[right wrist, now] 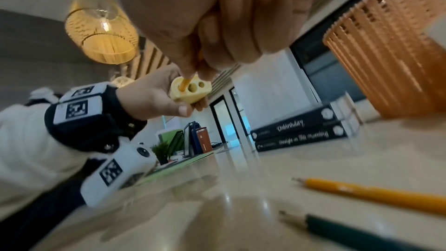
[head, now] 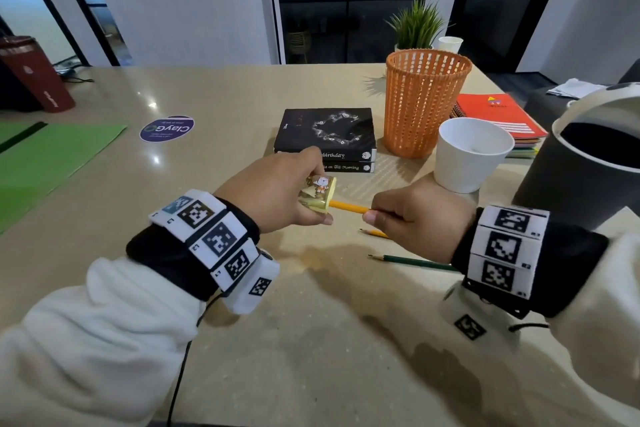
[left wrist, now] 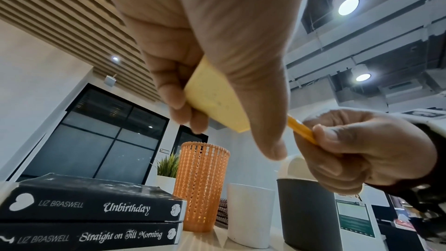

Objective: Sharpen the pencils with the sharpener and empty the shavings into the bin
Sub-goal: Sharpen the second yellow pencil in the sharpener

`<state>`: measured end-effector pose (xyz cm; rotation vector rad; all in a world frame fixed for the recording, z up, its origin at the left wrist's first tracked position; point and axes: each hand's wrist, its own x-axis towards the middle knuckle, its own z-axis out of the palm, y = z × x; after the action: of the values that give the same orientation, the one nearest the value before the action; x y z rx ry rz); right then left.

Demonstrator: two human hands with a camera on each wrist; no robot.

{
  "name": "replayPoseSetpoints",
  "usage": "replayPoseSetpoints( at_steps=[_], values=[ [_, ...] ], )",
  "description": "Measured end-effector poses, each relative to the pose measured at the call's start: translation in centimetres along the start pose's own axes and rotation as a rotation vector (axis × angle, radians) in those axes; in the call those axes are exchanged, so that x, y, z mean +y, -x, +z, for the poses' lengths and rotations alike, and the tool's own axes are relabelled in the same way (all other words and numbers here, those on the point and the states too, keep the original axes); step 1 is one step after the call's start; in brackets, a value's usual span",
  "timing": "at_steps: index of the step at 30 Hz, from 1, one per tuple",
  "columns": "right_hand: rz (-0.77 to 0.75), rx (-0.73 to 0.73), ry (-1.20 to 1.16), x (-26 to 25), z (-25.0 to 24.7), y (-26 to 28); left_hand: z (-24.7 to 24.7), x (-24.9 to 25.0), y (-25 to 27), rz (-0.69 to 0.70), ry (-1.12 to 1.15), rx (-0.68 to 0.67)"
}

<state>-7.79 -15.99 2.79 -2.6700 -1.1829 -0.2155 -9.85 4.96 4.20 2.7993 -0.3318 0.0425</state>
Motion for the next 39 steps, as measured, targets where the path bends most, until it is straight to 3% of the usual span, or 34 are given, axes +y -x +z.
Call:
replayPoseSetpoints(
  at_steps=[5,11,14,19,26,33,39],
  values=[
    [-0.018,0.024,0.196,0.5,0.7,0.3,-0.5,-1.4,0.1,-0.066,0.148,-0.119],
    [-0.089,0.203,0.356,1.4,0.4,0.0,-1.1,-1.8,0.1,-0.080,0.263,-0.123],
    [-0.042,0.199,0.338,1.3,0.0,0.2,-1.1,-1.7,0.2,-0.052,0.317,-0.093],
    [0.060,0.012,0.276,1.0,-0.3,0.1,-1.0,-1.2,0.6,-0.021,0.265,-0.013],
    [0.258,-0.238,-0.136,0.2,-0.9,0.2,-1.0,-0.6,0.7,0.137,0.110,0.105],
    [0.367,-0.293,-0.216,-0.1,-1.4,0.3,-0.1,-1.0,0.4,0.301,-0.018,0.248],
    [0.475,-0.321,-0.345,0.3,-1.3,0.6,0.0,-1.5,0.5,0.284,0.011,0.334]
  ],
)
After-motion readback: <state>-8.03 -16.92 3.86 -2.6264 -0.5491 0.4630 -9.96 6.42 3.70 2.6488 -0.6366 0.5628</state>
